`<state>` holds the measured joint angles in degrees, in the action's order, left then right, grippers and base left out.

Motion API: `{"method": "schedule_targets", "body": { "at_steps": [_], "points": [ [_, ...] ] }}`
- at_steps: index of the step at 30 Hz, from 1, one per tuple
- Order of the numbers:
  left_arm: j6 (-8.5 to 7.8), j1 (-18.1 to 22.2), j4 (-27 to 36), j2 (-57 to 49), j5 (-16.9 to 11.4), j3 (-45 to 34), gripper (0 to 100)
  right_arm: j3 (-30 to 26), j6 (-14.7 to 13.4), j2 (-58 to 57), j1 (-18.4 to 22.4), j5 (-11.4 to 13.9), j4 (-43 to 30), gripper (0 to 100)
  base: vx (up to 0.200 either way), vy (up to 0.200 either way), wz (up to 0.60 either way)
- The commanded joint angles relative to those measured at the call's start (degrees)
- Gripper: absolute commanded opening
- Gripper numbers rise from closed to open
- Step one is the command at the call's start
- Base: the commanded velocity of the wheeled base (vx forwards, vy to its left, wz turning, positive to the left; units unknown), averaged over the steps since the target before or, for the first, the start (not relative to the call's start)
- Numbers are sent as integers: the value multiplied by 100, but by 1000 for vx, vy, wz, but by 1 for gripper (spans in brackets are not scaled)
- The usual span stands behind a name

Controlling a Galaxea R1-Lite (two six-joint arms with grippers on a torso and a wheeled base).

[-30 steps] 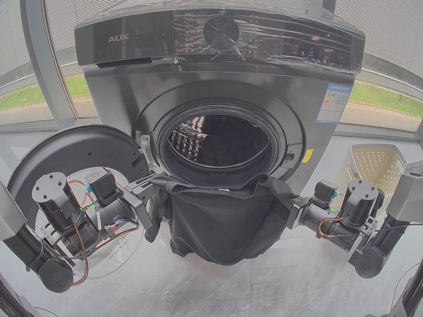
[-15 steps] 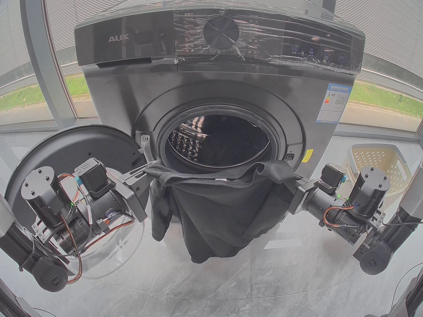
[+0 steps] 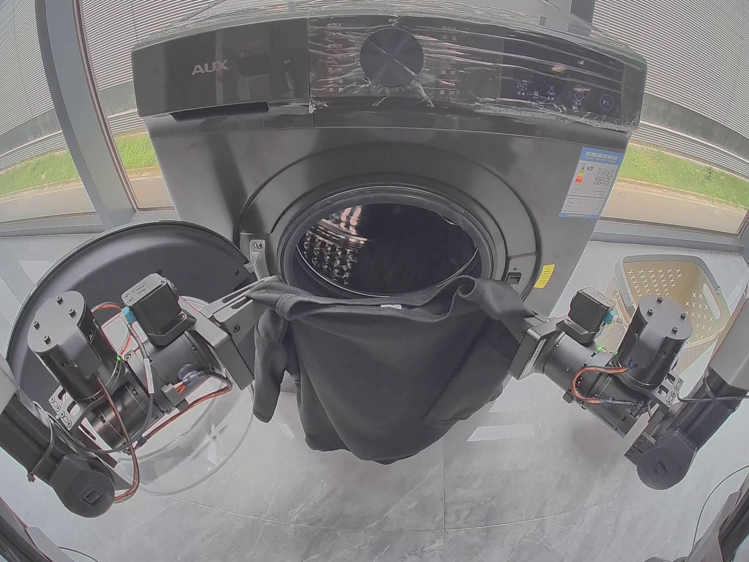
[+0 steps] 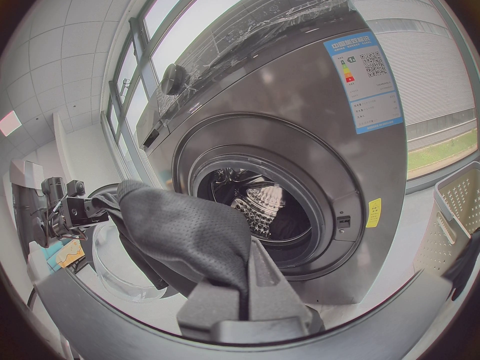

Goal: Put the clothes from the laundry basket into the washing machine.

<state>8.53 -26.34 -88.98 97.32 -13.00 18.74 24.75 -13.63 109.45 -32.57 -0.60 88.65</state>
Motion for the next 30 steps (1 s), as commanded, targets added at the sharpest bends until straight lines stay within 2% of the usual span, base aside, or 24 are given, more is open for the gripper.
{"method": "schedule_targets", "body": {
  "at_steps": [1, 9, 21, 22, 30],
  "points": [
    [-1, -2, -14, -20, -1, -19, 0, 4, 1, -37, -118, -2, 3, 0, 0, 0, 0],
    [-1, -2, -14, 7, -19, -72, 0, 4, 1, -46, -355, -11, 12, 0, 0, 0, 0],
    [-10, -2, -14, -37, -72, -230, 0, -14, -26, -46, -469, -19, 12, 0, 0, 0, 0],
    [-1, -2, -14, -37, -116, -248, 100, -31, -35, -37, -478, -19, 12, 0, 0, 0, 0],
    [-80, -213, -14, 261, -318, -933, 100, -14, -26, 68, -645, -28, 21, 0, 0, 0, 0]
  ]
}}
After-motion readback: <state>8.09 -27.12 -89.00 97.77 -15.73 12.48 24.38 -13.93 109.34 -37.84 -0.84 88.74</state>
